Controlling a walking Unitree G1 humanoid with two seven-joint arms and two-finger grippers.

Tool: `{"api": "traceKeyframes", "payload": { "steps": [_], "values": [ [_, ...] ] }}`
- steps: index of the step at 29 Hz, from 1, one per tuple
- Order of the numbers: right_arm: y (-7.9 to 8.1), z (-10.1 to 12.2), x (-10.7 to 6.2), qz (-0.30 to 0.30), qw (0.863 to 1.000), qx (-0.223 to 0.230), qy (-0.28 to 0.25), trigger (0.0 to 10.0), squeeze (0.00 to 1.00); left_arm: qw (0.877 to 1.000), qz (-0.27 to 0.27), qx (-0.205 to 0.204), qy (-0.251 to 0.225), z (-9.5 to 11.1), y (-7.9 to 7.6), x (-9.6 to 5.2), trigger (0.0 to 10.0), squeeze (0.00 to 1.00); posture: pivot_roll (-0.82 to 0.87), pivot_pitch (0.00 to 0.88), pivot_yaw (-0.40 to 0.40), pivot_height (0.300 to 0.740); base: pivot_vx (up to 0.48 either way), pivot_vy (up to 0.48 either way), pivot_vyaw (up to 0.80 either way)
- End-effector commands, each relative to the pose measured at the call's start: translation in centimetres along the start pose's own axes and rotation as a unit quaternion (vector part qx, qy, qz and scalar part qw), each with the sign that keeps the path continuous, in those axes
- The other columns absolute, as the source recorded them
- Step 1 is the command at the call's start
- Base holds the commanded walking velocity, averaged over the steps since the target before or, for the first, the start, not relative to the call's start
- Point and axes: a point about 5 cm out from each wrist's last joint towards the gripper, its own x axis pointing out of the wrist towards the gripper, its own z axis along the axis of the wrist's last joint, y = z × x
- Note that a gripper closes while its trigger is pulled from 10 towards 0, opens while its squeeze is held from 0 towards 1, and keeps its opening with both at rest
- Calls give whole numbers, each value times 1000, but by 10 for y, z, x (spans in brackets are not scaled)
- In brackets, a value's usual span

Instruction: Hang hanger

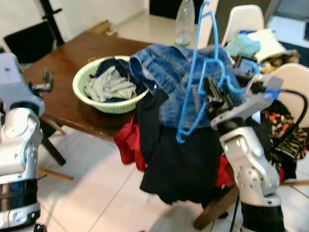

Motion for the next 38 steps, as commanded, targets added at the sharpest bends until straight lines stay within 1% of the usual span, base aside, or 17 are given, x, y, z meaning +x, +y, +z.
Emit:
{"api": "traceKeyframes", "payload": {
  "steps": [1, 5, 7, 12, 17, 19, 21, 26, 28, 29, 31, 33, 34, 35, 38],
  "values": [
    [-1, -2, 0, -5, 1000, 1, -2, 10000, 0, 1000, -10, -1, 30, -17, -1, -3, 10000, 0, 85, 128, 5, 740, 0, 247, 0],
    [-3, -3, 1, -15, 1000, -2, -1, 10000, 0, 999, -17, 7, 38, -23, -2, -3, 10000, 0, 80, 127, 8, 740, 0, 264, 0],
    [-3, -3, 1, -15, 1000, -2, -1, 10000, 0, 999, -17, 7, 38, -23, -2, -3, 10000, 0, 80, 127, 8, 740, 0, 315, 0],
    [-9, -1, 0, -31, 999, -11, -3, 10000, 0, 999, -18, 9, 30, -21, -3, 0, 10000, 0, 80, 125, 8, 740, 0, 328, 0],
    [-11, 2, 0, -36, 999, -15, -8, 10000, 0, 1000, -20, 2, 13, -12, -3, 6, 10000, 0, 78, 129, 9, 740, 0, 337, 0],
    [-13, 4, 0, -39, 999, -18, -12, 10000, 0, 1000, -27, -5, -1, -3, -4, 10, 10000, 0, 79, 130, 11, 740, 0, 345, 0],
    [-14, 5, 0, -42, 999, -20, -14, 10000, 0, 999, -35, -11, -7, 1, -6, 12, 10000, 0, 79, 131, 12, 740, 0, 345, 0],
    [-15, 7, 0, -47, 999, -21, -15, 10000, 0, 998, -55, -20, -10, 3, -14, 13, 10000, 0, 77, 134, 18, 740, 0, 287, 0],
    [-15, 7, 0, -47, 999, -21, -16, 10000, 0, 998, -57, -20, -9, 3, -14, 13, 10000, 0, 77, 134, 18, 740, 0, 266, 0],
    [-15, 7, 0, -48, 998, -22, -16, 10000, 0, 998, -64, -25, -8, 1, -17, 13, 10000, 0, 77, 134, 19, 740, 0, 0, 0],
    [-15, 7, 0, -48, 998, -22, -16, 10000, 0, 998, -64, -25, -8, 1, -17, 13, 10000, 0, 77, 134, 19, 740, 0, 0, 0],
    [-16, 6, -1, -50, 998, -22, -16, 10000, 0, 995, -93, -28, -9, -1, -26, 10, 10000, 0, 76, 135, 22, 740, 0, 0, 0],
    [-16, 6, -1, -50, 998, -22, -16, 10000, 0, 995, -93, -28, -9, -1, -26, 10, 10000, 0, 76, 135, 22, 740, 0, 0, 0],
    [-16, 6, -1, -51, 998, -22, -15, 10000, 0, 994, -110, -25, -10, -1, -31, 8, 10000, 0, 75, 135, 23, 740, 0, 0, 0],
    [-16, 6, -1, -51, 998, -22, -15, 10000, 0, 992, -122, -23, -12, -1, -36, 7, 10000, 0, 74, 135, 23, 740, 223, 0, 0]
  ]
}}
